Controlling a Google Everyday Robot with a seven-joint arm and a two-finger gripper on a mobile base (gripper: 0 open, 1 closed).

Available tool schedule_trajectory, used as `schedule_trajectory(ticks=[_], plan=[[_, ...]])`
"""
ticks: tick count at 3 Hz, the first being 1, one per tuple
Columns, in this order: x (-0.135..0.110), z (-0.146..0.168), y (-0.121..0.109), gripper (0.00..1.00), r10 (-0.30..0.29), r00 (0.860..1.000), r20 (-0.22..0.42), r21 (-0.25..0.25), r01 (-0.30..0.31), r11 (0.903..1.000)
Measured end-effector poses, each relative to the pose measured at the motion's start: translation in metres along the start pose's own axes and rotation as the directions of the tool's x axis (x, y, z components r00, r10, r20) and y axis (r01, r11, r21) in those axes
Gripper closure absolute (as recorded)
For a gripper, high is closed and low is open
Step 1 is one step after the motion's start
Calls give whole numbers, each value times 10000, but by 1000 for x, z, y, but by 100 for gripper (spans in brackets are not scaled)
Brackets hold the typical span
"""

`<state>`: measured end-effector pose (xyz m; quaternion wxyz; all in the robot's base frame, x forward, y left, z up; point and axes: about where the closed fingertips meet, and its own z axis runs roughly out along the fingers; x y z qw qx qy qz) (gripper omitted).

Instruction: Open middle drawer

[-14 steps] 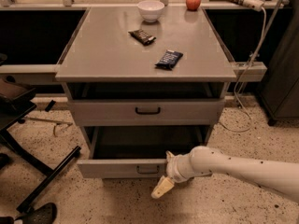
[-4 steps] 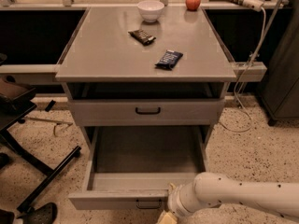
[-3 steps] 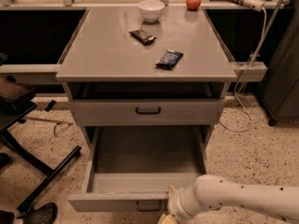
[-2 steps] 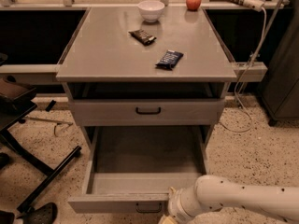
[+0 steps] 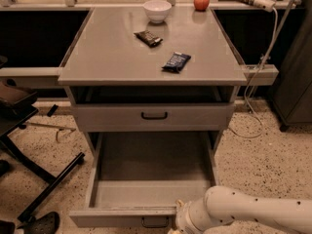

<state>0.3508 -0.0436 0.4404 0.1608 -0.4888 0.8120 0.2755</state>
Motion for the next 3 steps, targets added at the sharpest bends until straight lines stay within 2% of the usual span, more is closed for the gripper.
schedule_trajectory(ticks=[1,3], plan=[[9,0,17,0,285,9993,-257,-156,-289,9995],[14,-1,29,0,345,9991,-261,-465,-357,9983]])
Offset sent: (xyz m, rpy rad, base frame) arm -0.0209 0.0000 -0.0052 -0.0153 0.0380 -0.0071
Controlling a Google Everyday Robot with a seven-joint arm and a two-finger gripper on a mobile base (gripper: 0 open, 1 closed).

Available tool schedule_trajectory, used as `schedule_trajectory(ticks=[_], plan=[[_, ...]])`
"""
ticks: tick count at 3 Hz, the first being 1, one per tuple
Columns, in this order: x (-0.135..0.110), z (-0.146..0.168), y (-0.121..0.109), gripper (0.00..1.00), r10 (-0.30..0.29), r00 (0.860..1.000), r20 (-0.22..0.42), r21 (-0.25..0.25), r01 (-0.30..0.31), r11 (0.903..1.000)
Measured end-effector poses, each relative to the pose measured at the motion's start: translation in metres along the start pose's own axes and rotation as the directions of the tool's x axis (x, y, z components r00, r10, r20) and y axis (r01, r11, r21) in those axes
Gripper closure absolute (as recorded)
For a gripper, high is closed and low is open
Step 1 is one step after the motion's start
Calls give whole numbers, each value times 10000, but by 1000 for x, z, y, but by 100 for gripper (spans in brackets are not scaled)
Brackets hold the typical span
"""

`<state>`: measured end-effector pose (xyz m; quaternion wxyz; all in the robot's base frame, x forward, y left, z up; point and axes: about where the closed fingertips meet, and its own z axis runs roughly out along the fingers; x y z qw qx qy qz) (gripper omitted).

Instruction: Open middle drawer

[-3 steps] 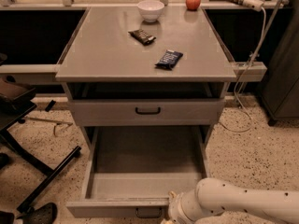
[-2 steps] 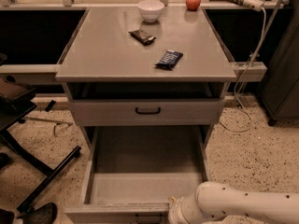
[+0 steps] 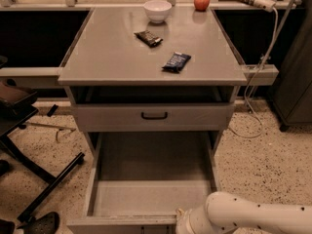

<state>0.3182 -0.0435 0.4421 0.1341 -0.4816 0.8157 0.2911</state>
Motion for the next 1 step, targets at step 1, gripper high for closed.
schedule_trajectory(ticks=[1], plan=[[0,0,0,0,0,10000,0,0,0,10000]])
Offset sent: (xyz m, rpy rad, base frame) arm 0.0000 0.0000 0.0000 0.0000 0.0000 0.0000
